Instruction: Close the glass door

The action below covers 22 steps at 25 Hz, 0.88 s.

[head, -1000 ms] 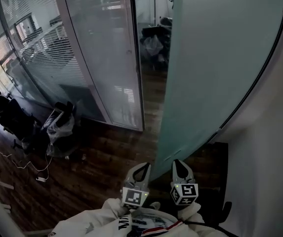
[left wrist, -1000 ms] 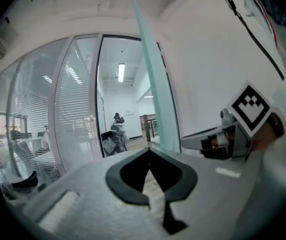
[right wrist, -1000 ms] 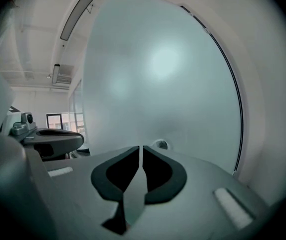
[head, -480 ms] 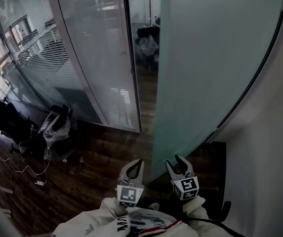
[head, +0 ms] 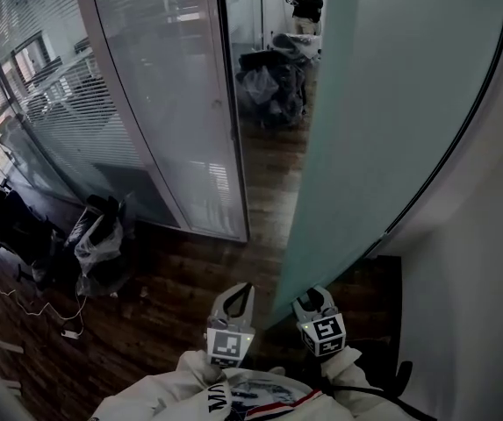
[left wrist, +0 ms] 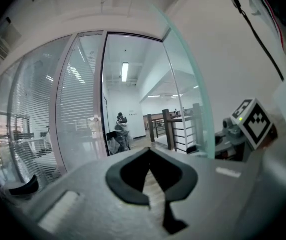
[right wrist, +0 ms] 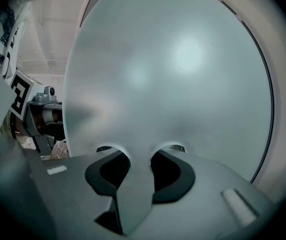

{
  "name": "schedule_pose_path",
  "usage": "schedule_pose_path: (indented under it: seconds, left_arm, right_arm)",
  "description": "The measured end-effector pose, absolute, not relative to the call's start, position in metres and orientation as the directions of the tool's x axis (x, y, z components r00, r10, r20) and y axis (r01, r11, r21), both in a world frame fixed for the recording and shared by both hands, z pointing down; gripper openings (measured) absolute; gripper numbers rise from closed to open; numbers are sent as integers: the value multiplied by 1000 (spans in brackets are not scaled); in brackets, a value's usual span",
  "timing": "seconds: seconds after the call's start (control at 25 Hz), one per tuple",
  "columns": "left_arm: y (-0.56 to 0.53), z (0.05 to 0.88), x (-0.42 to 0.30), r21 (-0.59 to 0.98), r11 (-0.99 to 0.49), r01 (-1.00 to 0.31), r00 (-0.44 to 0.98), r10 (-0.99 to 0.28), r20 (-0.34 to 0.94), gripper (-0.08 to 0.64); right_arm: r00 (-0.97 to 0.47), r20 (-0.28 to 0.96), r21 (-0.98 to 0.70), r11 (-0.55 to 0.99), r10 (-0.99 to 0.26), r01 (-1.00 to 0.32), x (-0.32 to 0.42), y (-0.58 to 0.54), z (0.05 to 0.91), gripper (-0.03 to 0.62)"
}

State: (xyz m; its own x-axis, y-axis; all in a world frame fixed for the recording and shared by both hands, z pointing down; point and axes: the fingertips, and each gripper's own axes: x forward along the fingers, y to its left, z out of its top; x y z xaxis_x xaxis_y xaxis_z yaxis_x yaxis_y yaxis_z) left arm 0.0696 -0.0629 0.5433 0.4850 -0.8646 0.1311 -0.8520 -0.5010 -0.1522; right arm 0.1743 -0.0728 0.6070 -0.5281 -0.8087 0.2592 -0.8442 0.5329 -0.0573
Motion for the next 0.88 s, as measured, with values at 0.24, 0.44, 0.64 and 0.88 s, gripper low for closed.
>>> schedule_pose_path:
  seconds: [0.24,0.44,0.64,0.88]
  left_arm:
    - [-86,549,60,-146,-507,-849,492,-861,131,2]
    - [-105,550,53,-151,-514,-844,499,-857,129,2]
    - [-127,548,30,-153,-505,-849,490,-862,127,2]
    - [-155,541,-2,-183,-494,-850,481,-870,113,2]
  right_arm:
    - [-506,284,-55,513,-814,-856,165,-89,610,123]
    - [-493,280,-58,499,-823,-865,156,-112,608,123]
    - [-467,301,-52,474,-832,-879,148,-138,612,123]
    - [-422,317,-61,426,-849,-903,137,-166,616,123]
